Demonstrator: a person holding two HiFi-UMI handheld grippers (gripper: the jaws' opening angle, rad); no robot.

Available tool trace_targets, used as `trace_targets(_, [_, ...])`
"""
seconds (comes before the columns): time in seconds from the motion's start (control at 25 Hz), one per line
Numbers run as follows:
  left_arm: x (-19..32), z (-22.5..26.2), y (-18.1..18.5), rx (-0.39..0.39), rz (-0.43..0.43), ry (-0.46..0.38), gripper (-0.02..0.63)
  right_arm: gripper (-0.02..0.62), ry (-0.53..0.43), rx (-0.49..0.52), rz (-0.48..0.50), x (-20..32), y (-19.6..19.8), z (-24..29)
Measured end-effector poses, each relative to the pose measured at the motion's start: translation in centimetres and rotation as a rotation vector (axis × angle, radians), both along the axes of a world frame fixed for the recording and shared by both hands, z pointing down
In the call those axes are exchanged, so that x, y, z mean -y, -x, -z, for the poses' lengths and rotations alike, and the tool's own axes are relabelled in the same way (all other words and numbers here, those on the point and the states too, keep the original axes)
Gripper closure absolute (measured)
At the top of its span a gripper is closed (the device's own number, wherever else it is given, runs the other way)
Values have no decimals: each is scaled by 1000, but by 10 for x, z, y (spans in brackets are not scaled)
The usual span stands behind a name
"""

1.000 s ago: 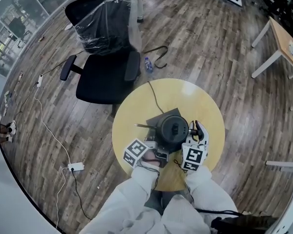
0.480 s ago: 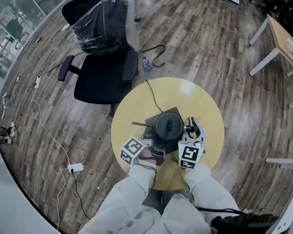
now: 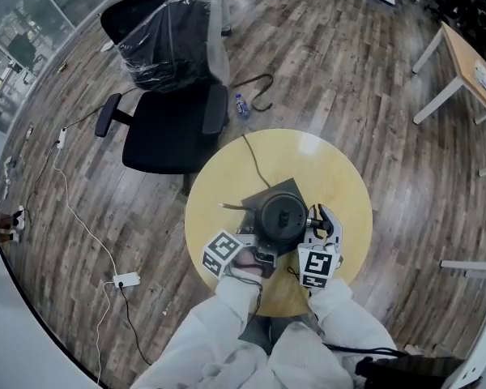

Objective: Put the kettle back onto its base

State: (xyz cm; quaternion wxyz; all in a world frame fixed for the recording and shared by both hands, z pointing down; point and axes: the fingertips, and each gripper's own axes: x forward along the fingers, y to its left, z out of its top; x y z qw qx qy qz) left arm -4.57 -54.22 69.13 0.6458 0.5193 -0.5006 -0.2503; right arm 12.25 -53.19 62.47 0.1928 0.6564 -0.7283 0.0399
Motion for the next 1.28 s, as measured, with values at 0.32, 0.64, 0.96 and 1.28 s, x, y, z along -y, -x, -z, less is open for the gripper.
trace_targets(0.32, [0,4,-1,5,-14,-34,606,552,10,55,4,-4,3,-7])
trace_targets(0.64, [-17,17,2,72,-60,-109,606,463,-14,90,-88,-22,-8,-1])
trace_targets(0.96, [-40,67,8,508,-249,-351,606,457,-34,138,-83,-59,-4,13])
trace_targets(1.28, [-85,135,-23,924,-431,-661,606,459,-121,161,-36,-93,4,63])
